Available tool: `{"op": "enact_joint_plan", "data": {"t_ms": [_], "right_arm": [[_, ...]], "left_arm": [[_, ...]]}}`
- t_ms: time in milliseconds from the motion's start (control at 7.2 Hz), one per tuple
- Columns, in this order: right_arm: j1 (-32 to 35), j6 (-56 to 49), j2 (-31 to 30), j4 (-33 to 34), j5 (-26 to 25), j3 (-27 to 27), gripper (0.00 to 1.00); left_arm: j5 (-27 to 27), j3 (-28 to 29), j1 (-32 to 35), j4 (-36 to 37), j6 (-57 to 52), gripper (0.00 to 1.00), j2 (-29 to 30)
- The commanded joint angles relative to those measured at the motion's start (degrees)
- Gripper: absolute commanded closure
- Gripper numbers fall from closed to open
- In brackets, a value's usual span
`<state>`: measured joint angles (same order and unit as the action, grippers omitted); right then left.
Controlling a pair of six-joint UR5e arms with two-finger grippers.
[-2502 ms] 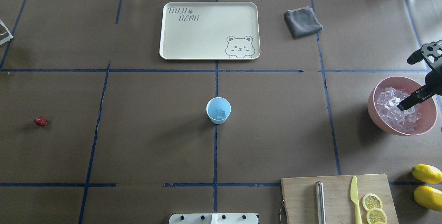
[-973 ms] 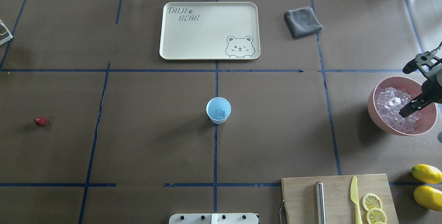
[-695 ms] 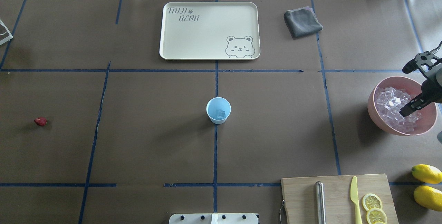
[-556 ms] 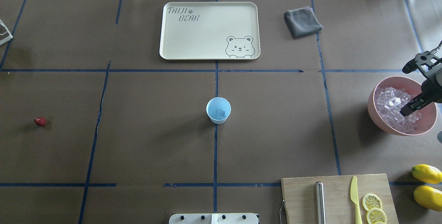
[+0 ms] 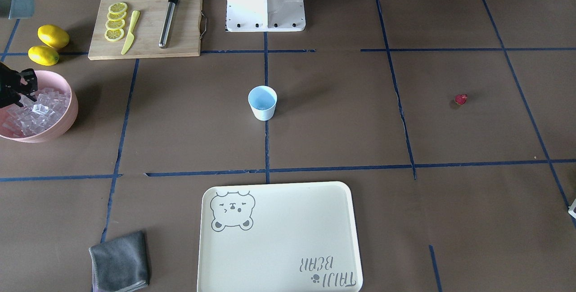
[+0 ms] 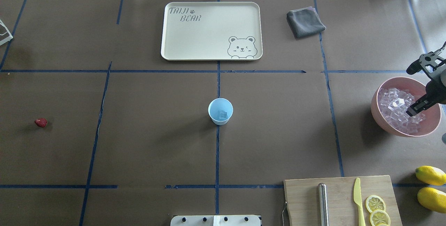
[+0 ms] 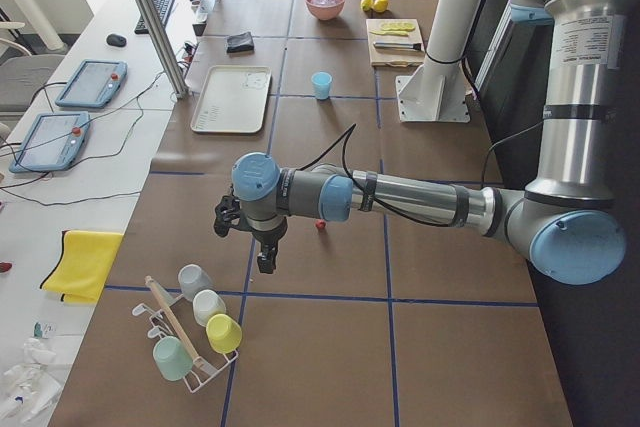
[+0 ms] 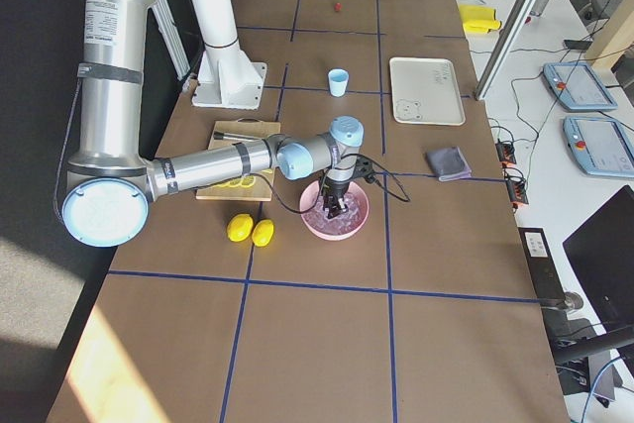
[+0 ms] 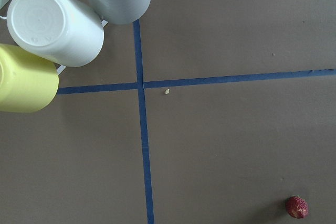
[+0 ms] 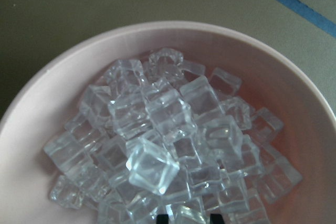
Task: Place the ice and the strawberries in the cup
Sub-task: 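Lower the right gripper into the bowl and grasp another ice cube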
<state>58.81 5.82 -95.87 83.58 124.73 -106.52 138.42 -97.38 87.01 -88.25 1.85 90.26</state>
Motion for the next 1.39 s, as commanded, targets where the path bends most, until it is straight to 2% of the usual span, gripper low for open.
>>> {"op": "enact_joint_plan", "data": {"t_ms": [0, 139, 278, 556, 834, 1112, 1251], "right_arm": [[0.25, -0.29, -0.54, 0.17, 0.24, -1.49, 0.97], [1.21, -0.29, -0.81, 0.44, 0.77, -3.07, 0.97], [2.61, -0.37, -1.33, 4.62, 0.95, -7.26, 0.98], [4.55, -3.33, 0.32, 19.00, 0.95, -16.75, 0.98], [6.14, -3.80, 10.82, 30.01, 1.21, -18.37, 0.98], [4.40, 1.08, 23.21, 33.47, 7.94, -16.02, 1.00], [0.03, 9.73, 28.75, 33.23, 7.81, -15.05, 1.00]], "left_arm": [[0.00, 0.00, 0.00, 0.01, 0.00, 0.00, 0.00], [0.00, 0.00, 0.00, -0.08, 0.00, 0.00, -0.09], [0.00, 0.00, 0.00, 0.01, 0.00, 0.00, -0.09], [0.00, 0.00, 0.00, 0.01, 0.00, 0.00, -0.18], [0.00, 0.09, 0.00, 0.01, 0.00, 0.00, -0.18], [0.00, 0.00, 0.00, 0.01, 0.00, 0.00, -0.26], [0.00, 0.09, 0.00, 0.01, 0.00, 0.00, -0.26]]}}
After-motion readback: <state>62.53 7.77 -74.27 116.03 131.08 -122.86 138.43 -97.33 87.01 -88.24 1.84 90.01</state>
